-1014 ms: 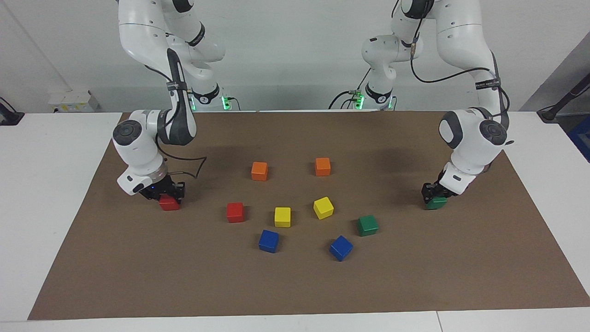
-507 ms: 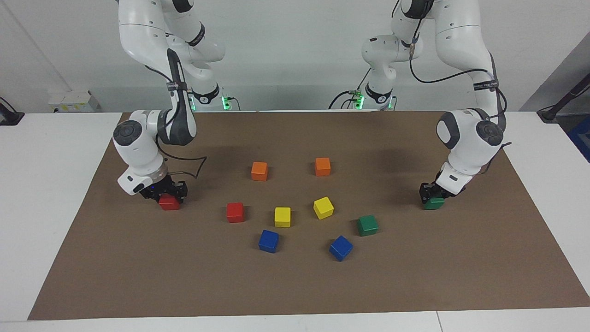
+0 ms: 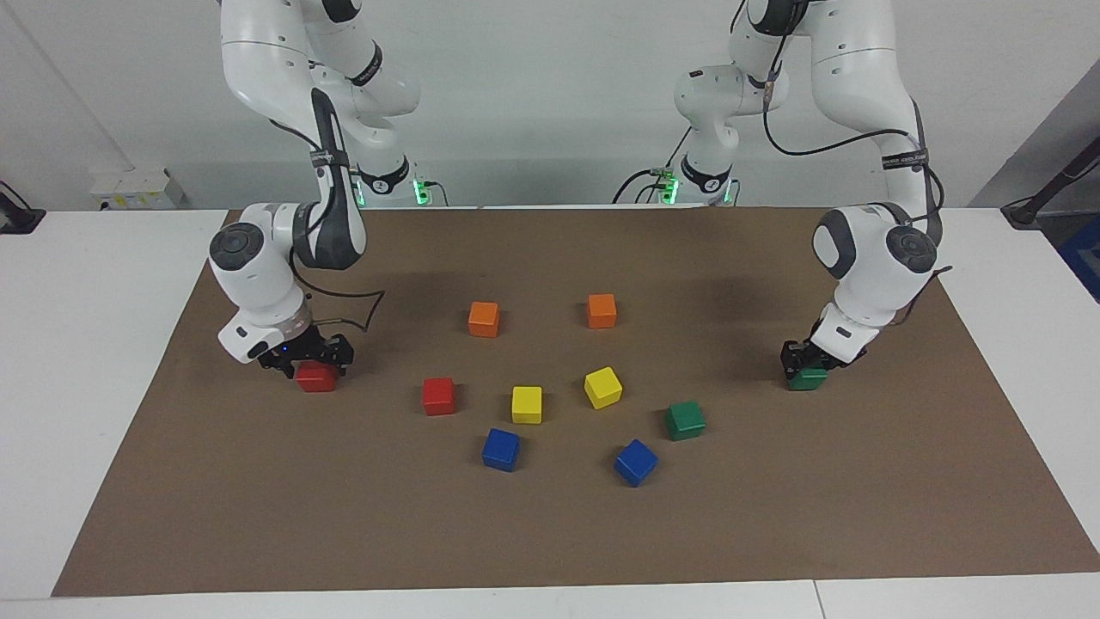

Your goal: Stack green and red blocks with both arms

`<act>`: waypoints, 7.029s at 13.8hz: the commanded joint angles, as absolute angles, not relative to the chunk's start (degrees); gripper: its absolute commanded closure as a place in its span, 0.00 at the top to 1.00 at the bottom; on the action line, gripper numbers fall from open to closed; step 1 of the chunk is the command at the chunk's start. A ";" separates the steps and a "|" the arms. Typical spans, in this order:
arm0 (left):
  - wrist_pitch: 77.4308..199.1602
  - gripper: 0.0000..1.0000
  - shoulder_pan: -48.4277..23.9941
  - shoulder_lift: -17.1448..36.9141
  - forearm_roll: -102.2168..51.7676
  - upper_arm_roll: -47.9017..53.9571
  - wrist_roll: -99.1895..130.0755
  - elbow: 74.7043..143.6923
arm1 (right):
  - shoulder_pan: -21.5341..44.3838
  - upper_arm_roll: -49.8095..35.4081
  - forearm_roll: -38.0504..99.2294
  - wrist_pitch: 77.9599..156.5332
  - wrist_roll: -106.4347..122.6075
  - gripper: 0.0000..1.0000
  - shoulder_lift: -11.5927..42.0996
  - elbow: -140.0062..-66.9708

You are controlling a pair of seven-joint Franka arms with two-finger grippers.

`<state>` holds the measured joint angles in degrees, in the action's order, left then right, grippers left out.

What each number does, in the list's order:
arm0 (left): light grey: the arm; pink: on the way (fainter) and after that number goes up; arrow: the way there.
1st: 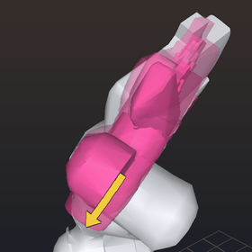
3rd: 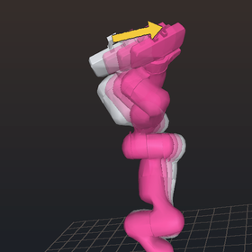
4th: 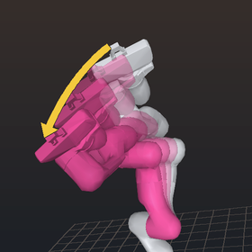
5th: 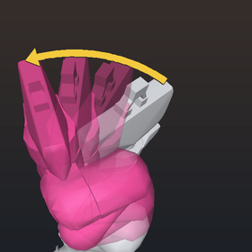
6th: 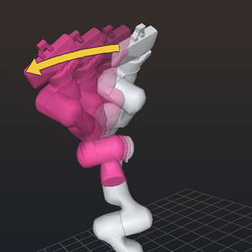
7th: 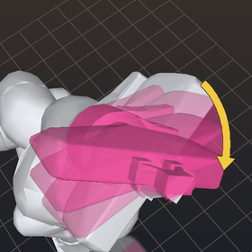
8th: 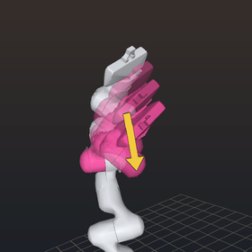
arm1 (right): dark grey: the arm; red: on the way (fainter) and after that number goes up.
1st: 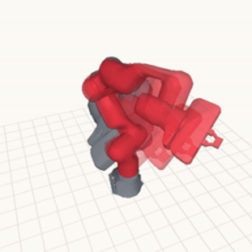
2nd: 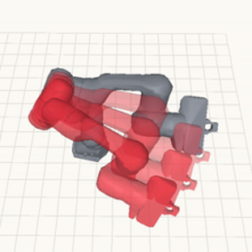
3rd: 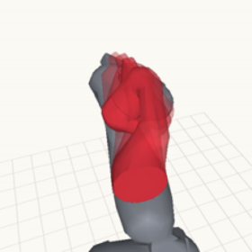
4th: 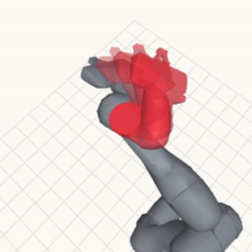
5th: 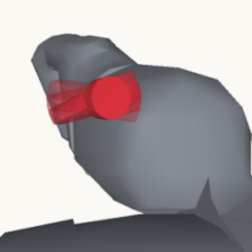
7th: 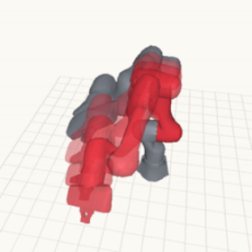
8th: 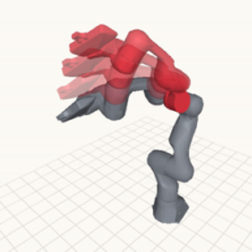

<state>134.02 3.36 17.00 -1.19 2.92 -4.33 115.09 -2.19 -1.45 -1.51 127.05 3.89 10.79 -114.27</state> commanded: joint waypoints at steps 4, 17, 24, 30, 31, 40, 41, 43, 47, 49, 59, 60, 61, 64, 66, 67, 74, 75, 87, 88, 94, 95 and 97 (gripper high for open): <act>136.06 1.00 3.25 16.79 -1.23 2.72 -5.10 114.97 | -0.11 -10.81 -1.58 114.27 -2.36 1.00 10.54 -101.54; 119.09 1.00 -15.45 30.84 0.69 2.38 29.15 82.71 | 5.10 -10.90 -3.87 118.83 -10.45 1.00 22.94 -95.18; 125.49 1.00 -17.05 30.32 3.78 2.11 38.04 88.40 | 4.48 -10.90 -3.52 123.47 -12.56 1.00 23.03 -100.36; 131.21 1.00 -18.37 30.23 3.96 2.11 38.14 93.25 | 5.36 -10.99 -3.52 124.63 -15.20 1.00 23.55 -100.90; 131.92 1.00 -18.37 30.23 3.96 2.11 38.14 93.69 | 5.45 -10.99 -3.43 125.24 -15.81 1.00 23.82 -100.90; 137.37 1.00 -18.37 30.15 3.96 2.11 38.32 97.38 | 5.36 -10.81 -4.39 126.47 -17.58 1.00 25.66 -100.81; 137.46 1.00 -18.37 30.15 3.96 2.11 38.58 97.47 | 5.36 -10.81 -4.39 126.74 -17.58 1.00 25.93 -100.90; 138.07 1.00 -18.63 30.06 3.96 2.11 38.67 98.08 | 5.36 -10.81 -4.39 127.09 -17.67 1.00 26.28 -100.81; 138.16 0.97 -18.81 30.06 3.87 2.02 38.93 98.09 | 5.54 -10.90 -4.39 128.40 -17.84 1.00 27.07 -100.81; 136.94 0.31 -18.63 30.06 3.87 2.02 40.08 97.48 | 5.80 -10.90 -4.39 129.28 -18.19 1.00 27.77 -100.81; 111.47 0.00 -10.82 19.78 3.96 1.85 13.00 92.11 | 5.54 -10.72 -4.39 128.15 -19.78 0.00 27.86 -100.55; 110.75 0.00 -8.64 19.43 3.96 1.93 8.05 92.11 | 5.45 -10.72 -4.39 127.36 -19.69 0.00 27.51 -100.02; 110.74 0.00 -6.96 19.25 3.96 2.02 5.04 92.54 | 5.36 -10.72 -4.39 125.53 -19.69 0.00 27.07 -99.24; 112.58 0.00 -2.39 18.63 3.87 2.02 -3.84 94.83 | 3.88 -10.55 -4.57 116.22 -19.34 0.00 23.48 -95.11; 113.90 0.00 -0.36 18.20 3.78 2.02 -4.66 96.14 | 2.12 -10.55 -5.01 114.00 -16.63 0.00 19.79 -95.71; 115.21 0.00 0.34 17.67 3.78 2.02 -5.01 97.81 | 0.98 -10.63 -5.01 113.30 -14.78 0.00 18.21 -96.50; 119.18 0.00 2.11 15.38 3.34 2.28 -6.93 104.58 | -10.27 -10.63 -5.01 119.07 -2.48 0.00 7.65 -111.86; 119.44 0.00 1.94 15.21 3.25 2.20 -7.99 105.11 | -11.94 -10.72 -5.01 121.70 -0.55 0.00 6.69 -114.32; 123.57 0.00 3.87 13.54 -0.44 2.11 -11.51 109.95 | -14.33 -10.72 -5.01 132.80 2.20 0.00 5.89 -123.49; 123.57 0.00 3.95 13.54 -0.44 2.20 -11.51 109.95 | -14.41 -10.72 -5.01 133.67 2.28 0.00 6.32 -123.49; 123.66 0.00 3.34 13.45 -0.88 2.29 -11.51 110.48 | -14.59 -10.72 -4.66 134.39 1.93 0.00 7.65 -123.49; 123.66 0.00 3.34 13.45 -1.05 2.29 -11.51 110.48 | -14.68 -10.72 -4.66 134.12 2.02 0.00 7.82 -123.49; 123.75 0.00 3.34 13.36 -1.05 2.29 -11.51 110.57 | -14.76 -10.72 -4.66 133.86 2.11 0.00 7.82 -123.40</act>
<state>122.17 3.30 15.61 0.07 2.36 -10.29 107.83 -13.42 -9.96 -4.10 133.54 1.54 8.06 -123.00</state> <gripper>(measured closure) 0.445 0.454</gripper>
